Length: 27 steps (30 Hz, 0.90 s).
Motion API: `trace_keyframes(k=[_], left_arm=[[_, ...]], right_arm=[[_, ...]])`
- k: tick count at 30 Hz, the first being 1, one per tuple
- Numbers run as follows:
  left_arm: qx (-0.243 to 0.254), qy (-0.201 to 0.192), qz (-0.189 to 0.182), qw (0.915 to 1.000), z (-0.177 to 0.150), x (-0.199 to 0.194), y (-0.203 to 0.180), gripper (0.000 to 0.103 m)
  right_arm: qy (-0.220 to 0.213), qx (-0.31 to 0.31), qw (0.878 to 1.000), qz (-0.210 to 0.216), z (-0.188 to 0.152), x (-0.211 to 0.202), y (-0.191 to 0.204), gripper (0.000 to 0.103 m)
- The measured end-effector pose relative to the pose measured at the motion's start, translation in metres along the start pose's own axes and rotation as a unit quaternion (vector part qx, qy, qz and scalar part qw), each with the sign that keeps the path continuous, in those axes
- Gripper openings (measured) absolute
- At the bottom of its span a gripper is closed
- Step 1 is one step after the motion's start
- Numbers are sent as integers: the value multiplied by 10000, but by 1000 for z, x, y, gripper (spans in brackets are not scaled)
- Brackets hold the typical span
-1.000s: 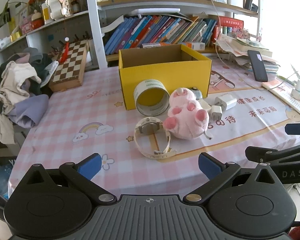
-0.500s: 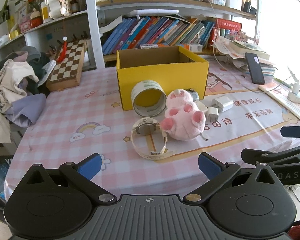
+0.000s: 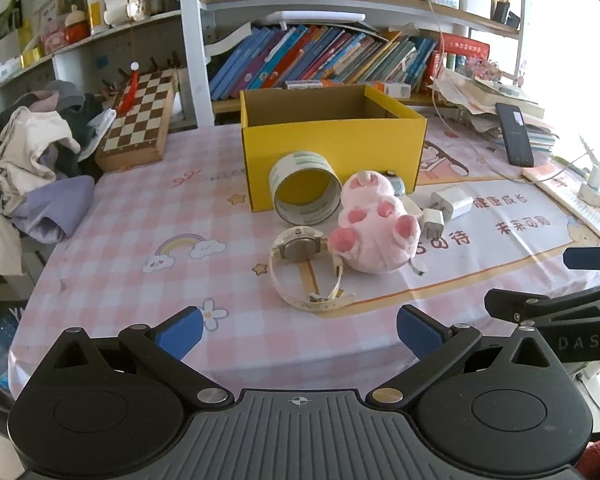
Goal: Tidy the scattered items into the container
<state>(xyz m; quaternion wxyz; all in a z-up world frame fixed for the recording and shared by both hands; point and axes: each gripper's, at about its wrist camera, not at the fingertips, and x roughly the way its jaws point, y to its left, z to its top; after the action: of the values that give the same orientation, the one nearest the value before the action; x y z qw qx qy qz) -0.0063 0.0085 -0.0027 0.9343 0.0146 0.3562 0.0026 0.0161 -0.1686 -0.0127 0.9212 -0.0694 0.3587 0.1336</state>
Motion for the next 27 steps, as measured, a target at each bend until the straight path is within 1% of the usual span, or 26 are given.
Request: trace_keyframes(k=[4, 10, 22, 27], left_arm=[[20, -39, -39, 10000, 2, 0, -1, 103], [31, 17, -134, 9999, 2, 4, -2, 103], [93, 62, -29, 9999, 1, 1, -5, 103], [23, 44, -141, 9999, 0, -1, -4, 103]], right_arm=[[-14, 16, 10000, -21, 0, 0, -1, 103], [-36, 69, 10000, -16, -1, -1, -4, 103], [46, 84, 9997, 235, -6, 3, -3, 103], [52, 56, 9995, 305, -6, 3, -3, 103]])
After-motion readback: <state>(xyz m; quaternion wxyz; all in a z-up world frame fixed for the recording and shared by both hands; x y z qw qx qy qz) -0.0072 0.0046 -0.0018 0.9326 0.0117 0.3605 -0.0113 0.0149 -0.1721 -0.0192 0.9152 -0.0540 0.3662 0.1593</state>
